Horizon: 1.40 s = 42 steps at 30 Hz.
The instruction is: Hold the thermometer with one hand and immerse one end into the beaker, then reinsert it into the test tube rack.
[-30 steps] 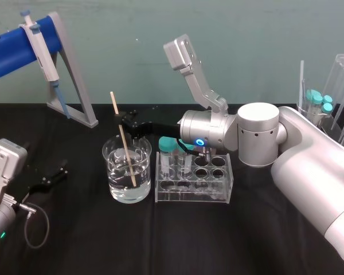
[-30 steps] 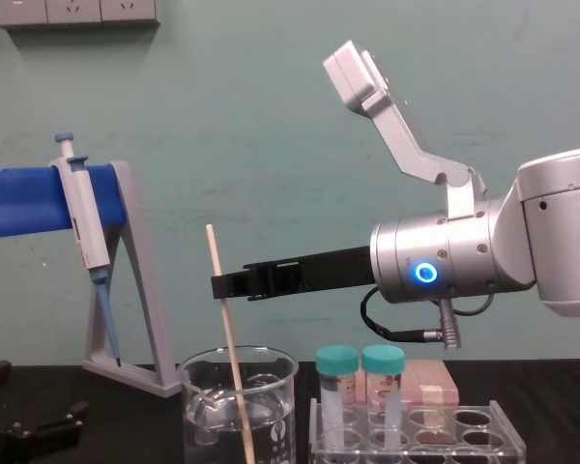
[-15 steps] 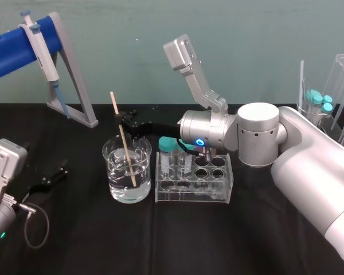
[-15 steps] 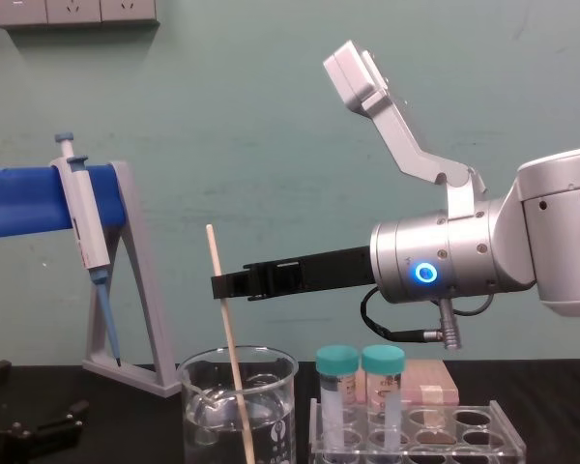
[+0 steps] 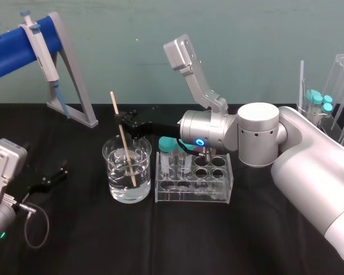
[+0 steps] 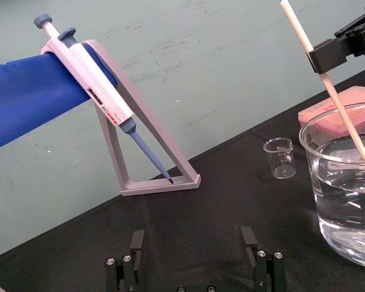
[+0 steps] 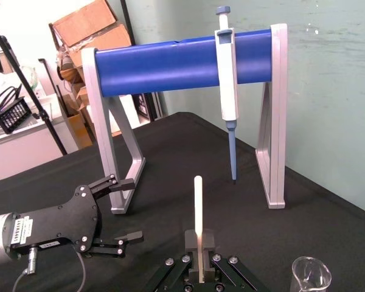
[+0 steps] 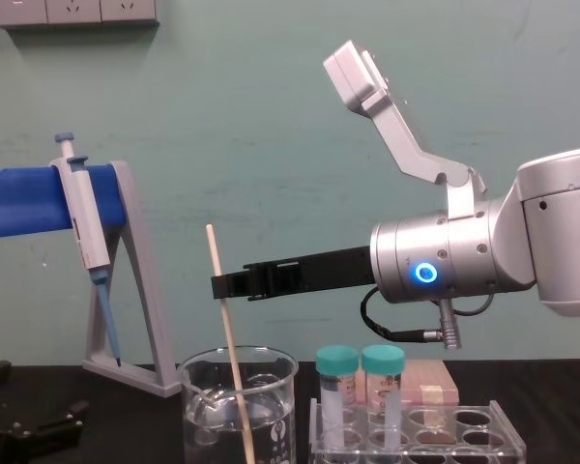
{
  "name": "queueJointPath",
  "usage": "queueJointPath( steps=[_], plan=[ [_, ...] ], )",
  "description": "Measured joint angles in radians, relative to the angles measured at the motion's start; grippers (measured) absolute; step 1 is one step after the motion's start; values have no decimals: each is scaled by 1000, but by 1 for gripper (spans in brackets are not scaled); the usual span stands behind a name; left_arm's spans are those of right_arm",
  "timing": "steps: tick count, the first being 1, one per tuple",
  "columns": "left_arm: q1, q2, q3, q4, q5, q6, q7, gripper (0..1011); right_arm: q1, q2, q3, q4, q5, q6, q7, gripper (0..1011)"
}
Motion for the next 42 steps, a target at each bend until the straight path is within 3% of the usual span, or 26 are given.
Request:
queueJointPath(
  steps=[42],
  plan=[
    [0,0,0,0,0,0,0,1004,0,0,0,0,0,0,0,41]
  ],
)
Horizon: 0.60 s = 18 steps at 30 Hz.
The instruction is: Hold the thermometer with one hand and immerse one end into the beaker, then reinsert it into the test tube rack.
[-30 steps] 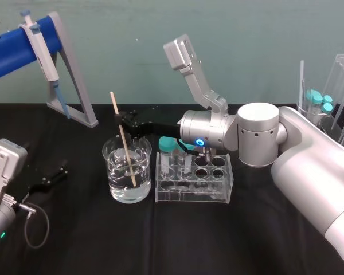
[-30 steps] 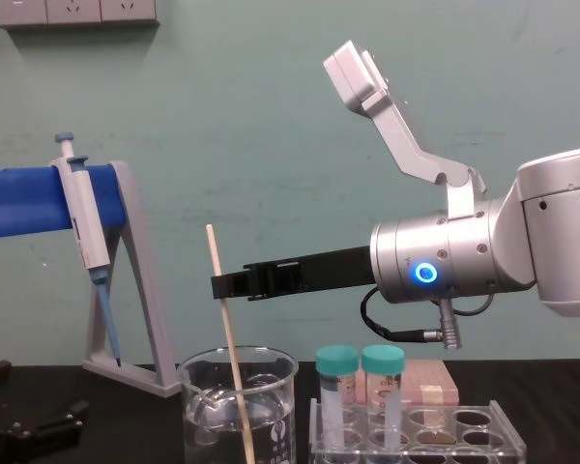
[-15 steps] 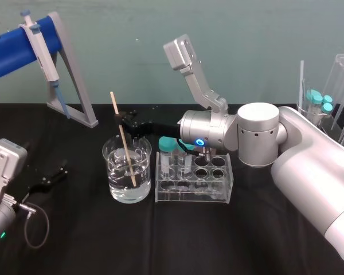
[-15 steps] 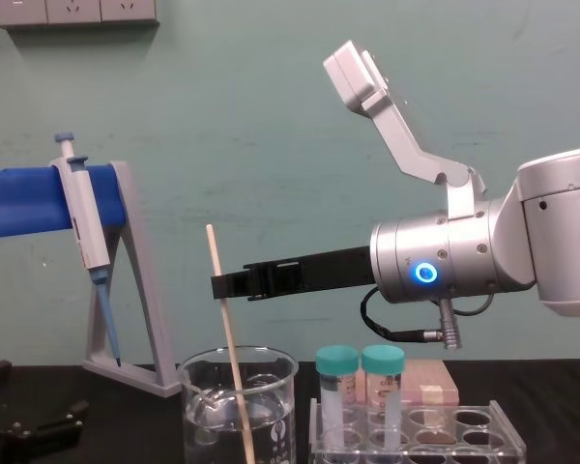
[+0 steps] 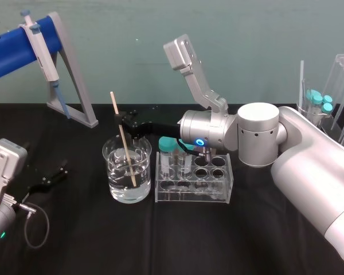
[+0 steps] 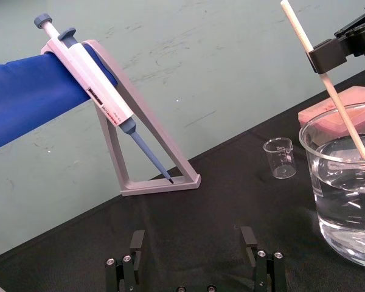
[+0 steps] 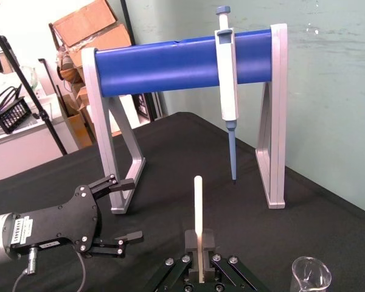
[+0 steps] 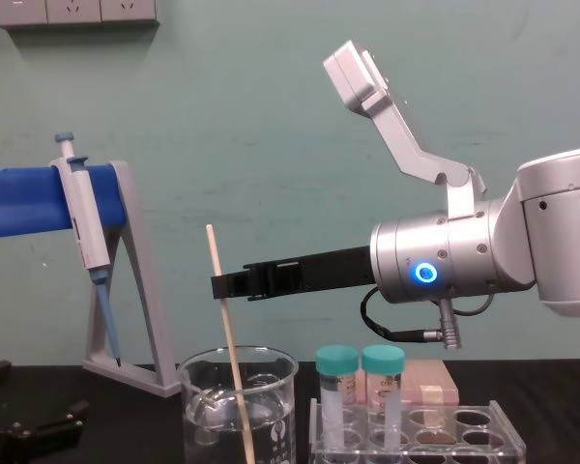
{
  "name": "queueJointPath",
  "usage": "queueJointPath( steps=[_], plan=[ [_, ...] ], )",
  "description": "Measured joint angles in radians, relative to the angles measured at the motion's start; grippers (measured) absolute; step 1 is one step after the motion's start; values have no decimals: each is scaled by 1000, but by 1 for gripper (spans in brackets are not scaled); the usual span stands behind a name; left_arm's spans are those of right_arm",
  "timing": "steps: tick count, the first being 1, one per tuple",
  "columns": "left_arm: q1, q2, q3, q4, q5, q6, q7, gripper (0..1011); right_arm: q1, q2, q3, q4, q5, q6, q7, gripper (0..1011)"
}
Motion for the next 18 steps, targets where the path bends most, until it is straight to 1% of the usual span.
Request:
queueJointPath(
  steps=[18],
  plan=[
    [0,0,0,0,0,0,0,1004,0,0,0,0,0,0,0,41]
  ],
)
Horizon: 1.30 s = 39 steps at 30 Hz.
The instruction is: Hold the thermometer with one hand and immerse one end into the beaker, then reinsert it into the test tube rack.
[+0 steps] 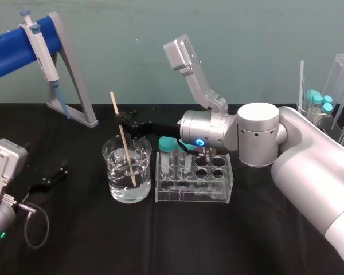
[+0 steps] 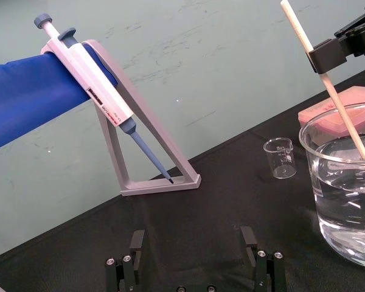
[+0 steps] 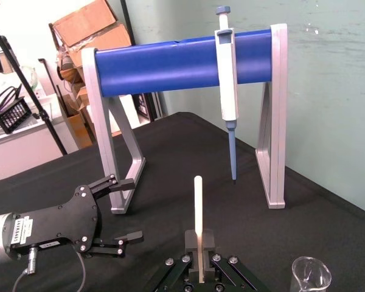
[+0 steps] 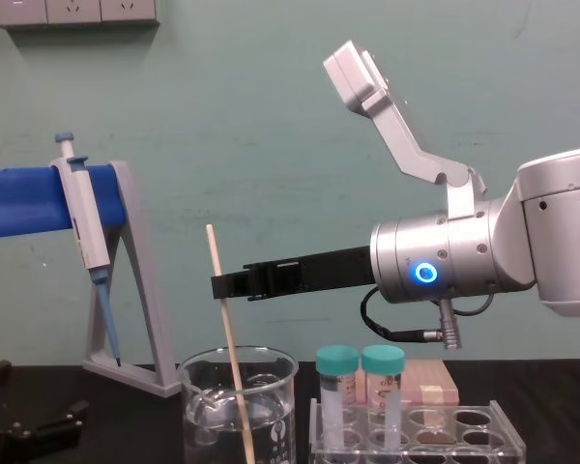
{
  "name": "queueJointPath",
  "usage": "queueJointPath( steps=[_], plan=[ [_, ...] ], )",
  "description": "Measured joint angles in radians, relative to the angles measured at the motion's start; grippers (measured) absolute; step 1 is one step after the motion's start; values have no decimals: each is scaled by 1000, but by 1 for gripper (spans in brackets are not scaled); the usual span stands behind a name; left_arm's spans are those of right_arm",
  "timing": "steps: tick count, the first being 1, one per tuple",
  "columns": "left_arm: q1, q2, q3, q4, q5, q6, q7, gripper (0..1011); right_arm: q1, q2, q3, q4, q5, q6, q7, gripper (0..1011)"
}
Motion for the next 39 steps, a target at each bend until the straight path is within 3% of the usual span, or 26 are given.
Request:
queueJointPath(
  steps=[39],
  plan=[
    [0,0,0,0,0,0,0,1004,0,0,0,0,0,0,0,41]
  ],
)
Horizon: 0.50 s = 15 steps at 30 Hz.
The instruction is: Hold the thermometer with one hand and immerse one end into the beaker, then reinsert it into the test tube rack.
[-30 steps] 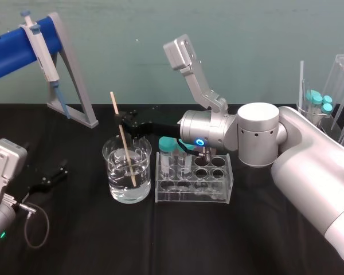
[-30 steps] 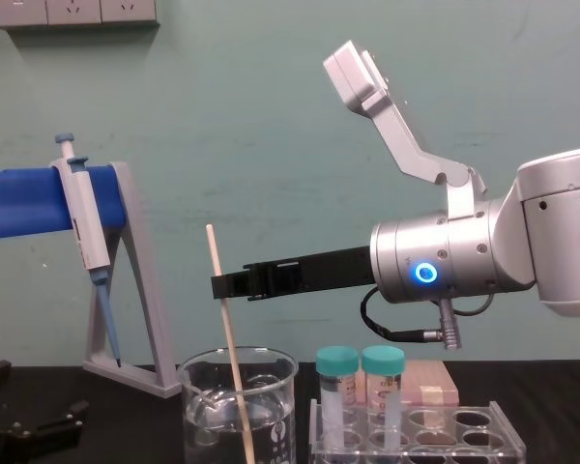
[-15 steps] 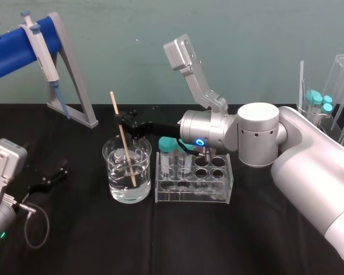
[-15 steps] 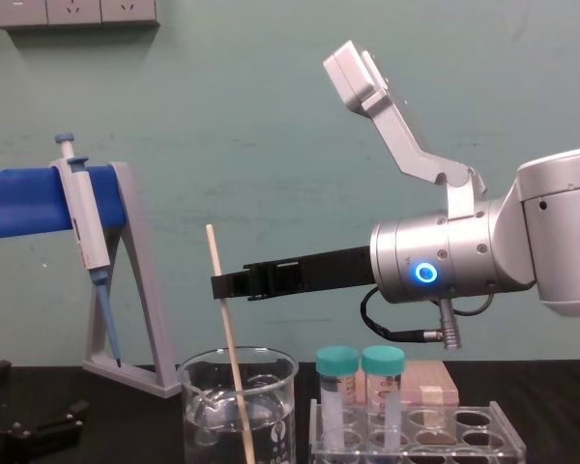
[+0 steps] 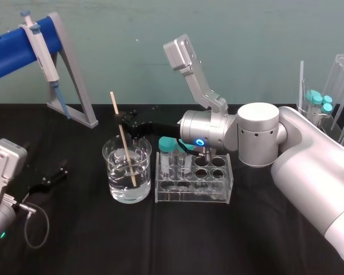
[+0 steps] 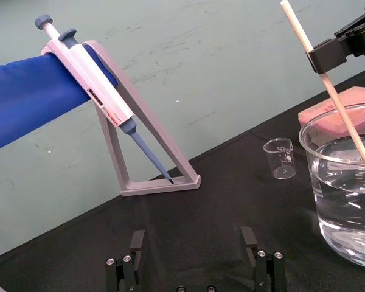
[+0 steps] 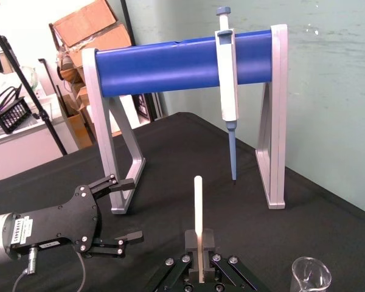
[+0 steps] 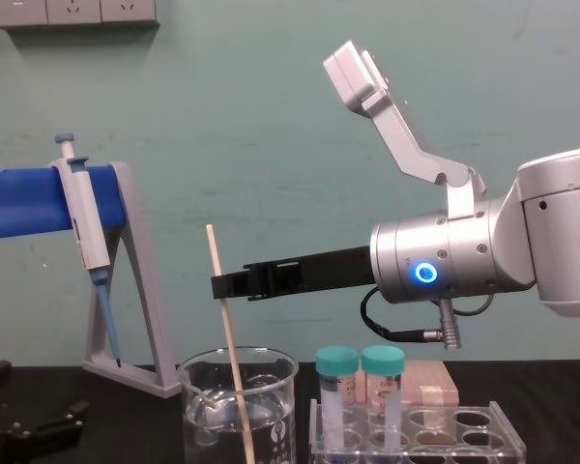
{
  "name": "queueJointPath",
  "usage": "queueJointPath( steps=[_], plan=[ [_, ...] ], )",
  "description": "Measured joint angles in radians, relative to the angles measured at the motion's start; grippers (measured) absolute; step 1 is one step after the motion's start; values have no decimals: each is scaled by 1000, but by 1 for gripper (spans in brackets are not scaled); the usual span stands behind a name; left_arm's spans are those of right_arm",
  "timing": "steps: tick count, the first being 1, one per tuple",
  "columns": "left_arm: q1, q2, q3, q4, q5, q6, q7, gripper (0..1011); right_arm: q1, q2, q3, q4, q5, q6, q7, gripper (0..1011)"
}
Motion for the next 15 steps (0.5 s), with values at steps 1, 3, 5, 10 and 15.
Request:
queueJointPath(
  steps=[1,3,5,10,15],
  plan=[
    [0,0,0,0,0,0,0,1004,0,0,0,0,0,0,0,41],
    [0,0,0,0,0,0,0,1004,0,0,0,0,0,0,0,41],
    [0,0,0,0,0,0,0,1004,0,0,0,0,0,0,0,41],
    [0,0,0,0,0,0,0,1004,0,0,0,0,0,0,0,41],
    [0,0,0,0,0,0,0,1004,-3,3,2,-11,0,0,-1,41]
  ],
)
